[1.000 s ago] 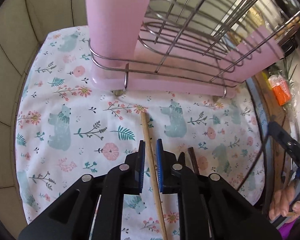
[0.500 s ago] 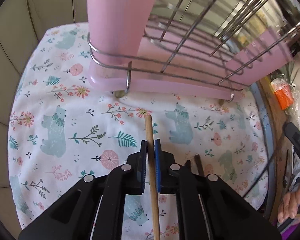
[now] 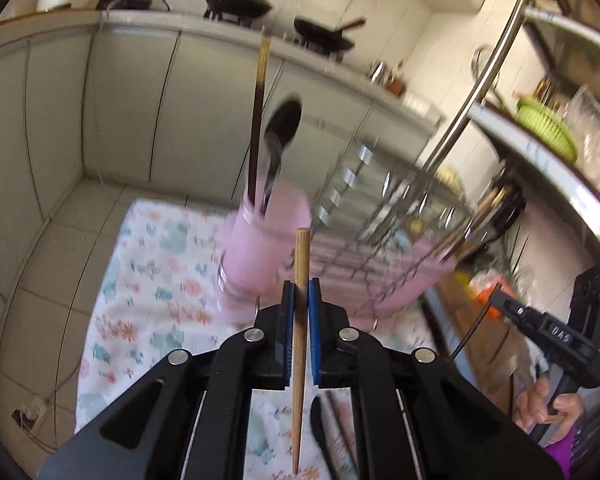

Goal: Organize utensils
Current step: 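Carry and drop the wooden chopstick into the pink cup while the right tool drops its chopstick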

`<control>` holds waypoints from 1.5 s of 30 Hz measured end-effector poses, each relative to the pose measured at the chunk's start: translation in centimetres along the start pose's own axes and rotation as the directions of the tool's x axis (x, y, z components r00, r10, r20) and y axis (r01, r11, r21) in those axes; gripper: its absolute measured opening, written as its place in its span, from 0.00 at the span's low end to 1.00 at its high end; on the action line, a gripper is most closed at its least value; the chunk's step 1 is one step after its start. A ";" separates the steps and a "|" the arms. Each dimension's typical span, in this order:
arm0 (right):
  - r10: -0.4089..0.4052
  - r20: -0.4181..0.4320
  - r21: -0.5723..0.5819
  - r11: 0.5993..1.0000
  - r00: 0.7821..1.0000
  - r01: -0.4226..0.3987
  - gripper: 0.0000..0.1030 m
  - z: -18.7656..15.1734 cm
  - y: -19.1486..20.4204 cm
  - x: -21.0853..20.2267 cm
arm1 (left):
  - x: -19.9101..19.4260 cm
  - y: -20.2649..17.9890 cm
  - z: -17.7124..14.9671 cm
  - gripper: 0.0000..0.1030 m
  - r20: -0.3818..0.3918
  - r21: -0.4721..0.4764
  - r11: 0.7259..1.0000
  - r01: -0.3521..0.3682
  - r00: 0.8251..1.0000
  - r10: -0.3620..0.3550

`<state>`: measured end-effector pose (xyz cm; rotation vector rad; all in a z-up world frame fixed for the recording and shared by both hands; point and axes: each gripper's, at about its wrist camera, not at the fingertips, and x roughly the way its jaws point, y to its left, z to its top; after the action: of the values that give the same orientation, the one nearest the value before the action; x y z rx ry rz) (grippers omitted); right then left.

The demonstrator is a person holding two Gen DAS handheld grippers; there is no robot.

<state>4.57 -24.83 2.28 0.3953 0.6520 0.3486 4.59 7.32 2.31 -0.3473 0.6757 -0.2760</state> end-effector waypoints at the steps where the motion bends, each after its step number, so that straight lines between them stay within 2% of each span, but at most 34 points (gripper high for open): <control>1: -0.003 0.018 -0.008 1.000 1.000 0.003 0.07 0.6 0.1 -0.4 | -0.8 -0.2 0.7 0.06 0.039 0.001 1.000 0.007 0.999 -0.007; 5: -0.012 0.083 -0.022 1.000 0.996 0.014 0.07 3.0 0.5 -1.7 | -3.0 -1.7 3.4 0.06 0.146 0.003 1.000 0.025 0.989 -0.025; 9: -0.015 0.157 -0.036 0.999 0.988 0.021 0.07 5.5 1.0 -3.1 | -5.2 -2.7 5.8 0.06 0.235 0.009 0.999 0.039 0.971 -0.040; 12: -0.022 0.225 -0.050 0.998 0.974 0.034 0.07 7.3 1.4 -4.3 | -6.5 -3.3 7.4 0.06 0.293 0.014 0.999 0.044 0.955 -0.046; 17: -0.056 0.343 -0.081 0.993 0.938 0.089 0.07 9.4 2.5 -5.8 | -8.1 -4.2 9.8 0.06 0.385 0.028 0.999 0.016 0.923 -0.025; 20: -0.073 0.382 -0.087 0.990 0.921 0.115 0.07 10.2 2.6 -5.9 | -8.5 -4.5 10.8 0.06 0.424 0.027 1.000 0.005 0.905 -0.016; 25: -0.115 0.387 -0.101 0.981 0.915 0.167 0.07 10.7 2.3 -4.2 | -8.1 -4.3 11.7 0.06 0.465 0.025 0.999 -0.035 0.885 0.020; 30: -0.152 0.361 -0.128 0.969 0.920 0.210 0.07 10.2 1.9 -1.9 | -6.4 -3.9 12.0 0.06 0.469 0.022 0.996 -0.092 0.880 0.071; 35: -0.165 0.320 -0.147 0.964 0.933 0.221 0.06 9.9 1.6 -0.2 | -4.9 -3.5 12.0 0.06 0.458 0.031 0.993 -0.117 0.885 0.090; 45: -0.189 0.234 -0.150 0.962 0.954 0.227 0.07 8.4 0.7 2.3 | -1.8 -2.2 11.2 0.06 0.367 0.033 0.990 -0.137 0.923 0.115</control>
<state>11.57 -25.25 7.50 0.1898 0.4390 0.1555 10.22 8.49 12.29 -0.2874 0.3202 -0.1023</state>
